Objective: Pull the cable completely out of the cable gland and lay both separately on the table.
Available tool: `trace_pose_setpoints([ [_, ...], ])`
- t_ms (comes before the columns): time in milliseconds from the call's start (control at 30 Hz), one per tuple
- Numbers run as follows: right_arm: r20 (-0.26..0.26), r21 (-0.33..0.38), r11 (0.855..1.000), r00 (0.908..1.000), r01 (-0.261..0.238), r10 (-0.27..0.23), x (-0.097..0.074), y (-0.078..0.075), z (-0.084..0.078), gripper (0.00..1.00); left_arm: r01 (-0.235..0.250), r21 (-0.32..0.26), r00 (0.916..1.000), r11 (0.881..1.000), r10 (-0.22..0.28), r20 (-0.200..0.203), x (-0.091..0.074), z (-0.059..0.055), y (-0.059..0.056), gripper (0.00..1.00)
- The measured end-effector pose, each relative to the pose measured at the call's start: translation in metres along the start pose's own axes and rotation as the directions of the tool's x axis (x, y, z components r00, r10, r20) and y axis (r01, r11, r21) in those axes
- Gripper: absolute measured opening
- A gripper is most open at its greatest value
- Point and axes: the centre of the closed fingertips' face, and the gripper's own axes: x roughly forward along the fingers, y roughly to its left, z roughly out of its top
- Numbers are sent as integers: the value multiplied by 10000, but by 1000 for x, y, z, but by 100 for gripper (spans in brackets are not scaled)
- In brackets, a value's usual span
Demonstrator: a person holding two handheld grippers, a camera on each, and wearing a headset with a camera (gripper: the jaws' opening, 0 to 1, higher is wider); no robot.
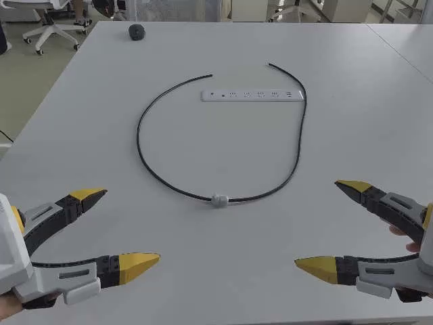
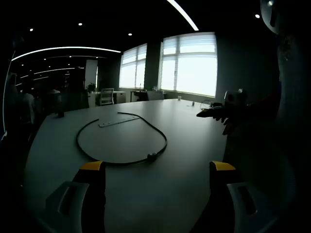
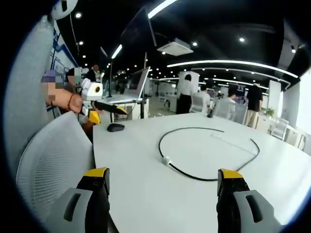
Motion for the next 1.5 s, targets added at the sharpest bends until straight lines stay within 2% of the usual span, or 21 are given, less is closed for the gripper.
trace_pose_setpoints([
  [1133, -302, -75, 9999, 9995, -70, 68, 0, 1, -6, 91, 111, -5, 9999, 9999, -111, -44, 3, -2, -2, 88],
  [1500, -518, -112, 9996, 9983, -258, 252, 4, 0, -10, 89, 141, 91, 9998, 9999, -139, -155, 6, -3, 1, 87],
])
